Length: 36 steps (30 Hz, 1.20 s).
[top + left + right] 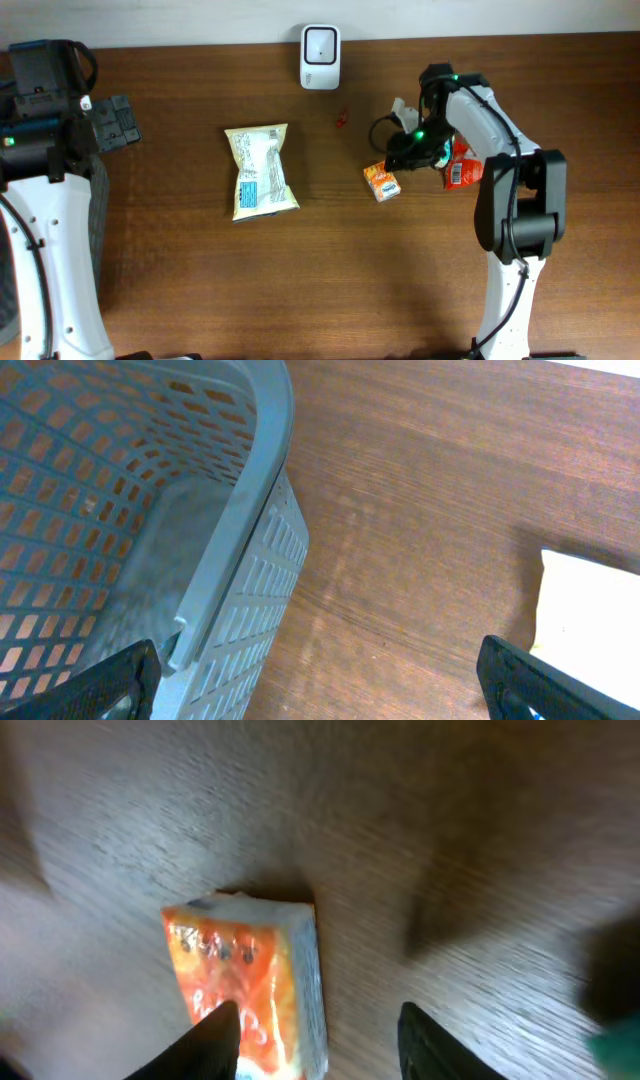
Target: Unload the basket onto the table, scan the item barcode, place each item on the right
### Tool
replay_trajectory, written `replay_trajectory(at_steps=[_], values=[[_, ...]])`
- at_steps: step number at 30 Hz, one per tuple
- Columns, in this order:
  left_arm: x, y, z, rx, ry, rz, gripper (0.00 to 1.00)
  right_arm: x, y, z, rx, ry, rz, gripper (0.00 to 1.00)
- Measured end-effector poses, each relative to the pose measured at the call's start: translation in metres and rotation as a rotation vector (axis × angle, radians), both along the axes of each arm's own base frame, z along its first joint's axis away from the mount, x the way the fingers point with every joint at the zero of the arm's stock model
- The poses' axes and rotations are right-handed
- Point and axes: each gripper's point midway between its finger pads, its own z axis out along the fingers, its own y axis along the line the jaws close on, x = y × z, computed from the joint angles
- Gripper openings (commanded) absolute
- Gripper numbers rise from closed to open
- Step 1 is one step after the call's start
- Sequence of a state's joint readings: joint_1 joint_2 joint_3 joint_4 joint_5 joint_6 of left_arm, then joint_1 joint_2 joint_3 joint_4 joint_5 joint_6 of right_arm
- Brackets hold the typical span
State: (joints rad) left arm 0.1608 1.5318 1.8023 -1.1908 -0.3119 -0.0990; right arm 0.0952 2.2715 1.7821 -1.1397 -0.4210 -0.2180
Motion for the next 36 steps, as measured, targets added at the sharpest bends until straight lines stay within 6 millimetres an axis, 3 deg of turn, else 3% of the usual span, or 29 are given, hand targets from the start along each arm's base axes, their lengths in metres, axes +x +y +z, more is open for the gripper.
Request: replay_trajectory(at_steps=[5,8,16,20,24,27,32,36], values=[[0.000,0.000,0.000,0.000,0.000,0.000,0.99,-0.012,0.011,-0.013,0.069,0.029,-0.001,0.26],[0.000,0.000,0.000,0.000,0.000,0.000,0.99,-0.018,0.019,-0.015,0.123,0.036,-0.002,0.04],[0.000,0.000,0.000,0.000,0.000,0.000,0.99,-0.029,0.034,-0.004,0.254,0.085,-0.020,0.04],[0.000,0.000,0.000,0.000,-0.001,0.000,0.99,-0.040,0.041,0.036,0.425,0.098,-0.007,0.04],[0.000,0.000,0.000,0.000,0.000,0.000,0.99,-0.020,0.029,0.105,0.647,-0.042,-0.050,0.04],[0.000,0.000,0.000,0.000,0.000,0.000,0.99,-0.006,0.011,0.135,0.810,-0.104,-0.125,0.04],[0.000,0.000,0.000,0.000,0.000,0.000,0.99,0.007,-0.015,0.171,1.023,-0.164,-0.221,0.04],[0.000,0.000,0.000,0.000,0.000,0.000,0.99,0.008,-0.015,0.180,1.075,-0.173,-0.228,0.04]])
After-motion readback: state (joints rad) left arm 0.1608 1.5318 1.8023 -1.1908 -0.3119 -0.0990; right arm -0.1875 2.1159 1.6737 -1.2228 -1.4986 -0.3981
